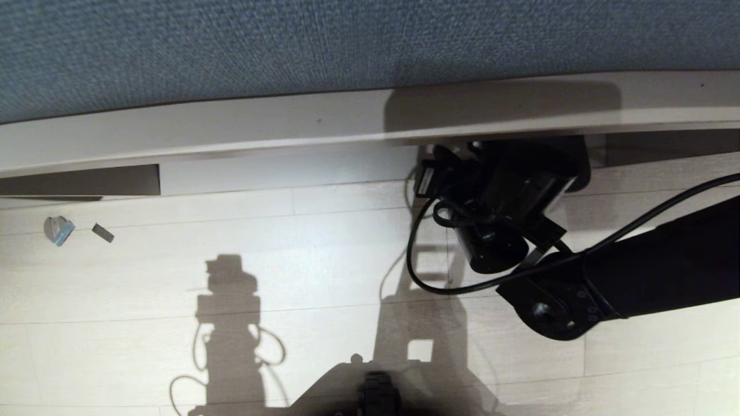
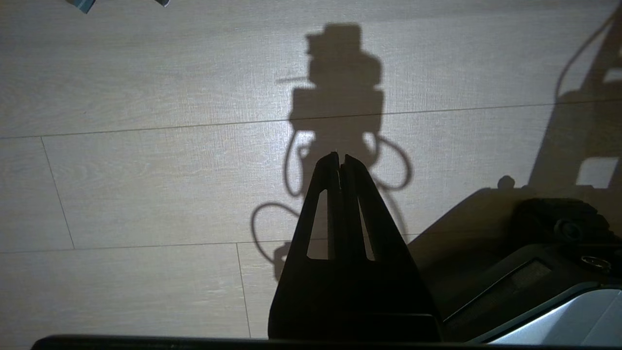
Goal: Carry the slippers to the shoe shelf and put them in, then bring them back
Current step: Pick up the slippers in the shoe cabinet
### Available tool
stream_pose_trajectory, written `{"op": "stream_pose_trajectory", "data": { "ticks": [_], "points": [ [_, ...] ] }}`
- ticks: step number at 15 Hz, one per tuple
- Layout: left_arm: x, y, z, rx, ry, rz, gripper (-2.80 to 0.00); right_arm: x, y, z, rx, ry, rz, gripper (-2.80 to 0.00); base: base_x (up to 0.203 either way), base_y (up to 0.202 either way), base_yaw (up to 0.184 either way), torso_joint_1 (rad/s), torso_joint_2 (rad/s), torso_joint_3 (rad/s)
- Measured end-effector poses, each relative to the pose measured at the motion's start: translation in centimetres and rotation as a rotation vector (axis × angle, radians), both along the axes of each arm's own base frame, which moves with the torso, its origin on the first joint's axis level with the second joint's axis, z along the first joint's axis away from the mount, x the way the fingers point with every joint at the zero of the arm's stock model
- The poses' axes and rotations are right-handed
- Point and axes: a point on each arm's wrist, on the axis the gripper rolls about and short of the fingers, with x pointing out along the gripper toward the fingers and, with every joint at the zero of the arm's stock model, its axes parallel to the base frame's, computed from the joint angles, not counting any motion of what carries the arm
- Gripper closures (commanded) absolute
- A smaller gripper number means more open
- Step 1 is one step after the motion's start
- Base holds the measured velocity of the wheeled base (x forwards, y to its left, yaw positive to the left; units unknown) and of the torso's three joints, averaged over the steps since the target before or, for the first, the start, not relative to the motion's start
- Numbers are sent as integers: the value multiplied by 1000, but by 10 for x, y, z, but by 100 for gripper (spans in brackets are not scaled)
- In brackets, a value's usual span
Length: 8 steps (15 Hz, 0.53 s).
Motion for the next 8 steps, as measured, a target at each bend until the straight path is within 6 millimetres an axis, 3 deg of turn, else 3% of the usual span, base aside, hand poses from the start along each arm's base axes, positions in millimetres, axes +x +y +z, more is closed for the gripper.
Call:
{"op": "stream_pose_trajectory", "data": {
  "ticks": [4,8],
  "points": [
    [0,0,0,0,0,0,0,-32,-24,-10,-116,74,15,0,0,0,0,0,0,0],
    [0,0,0,-1,0,0,0,-49,-44,-15,-182,101,8,0,0,0,0,0,0,0]
  ]
}}
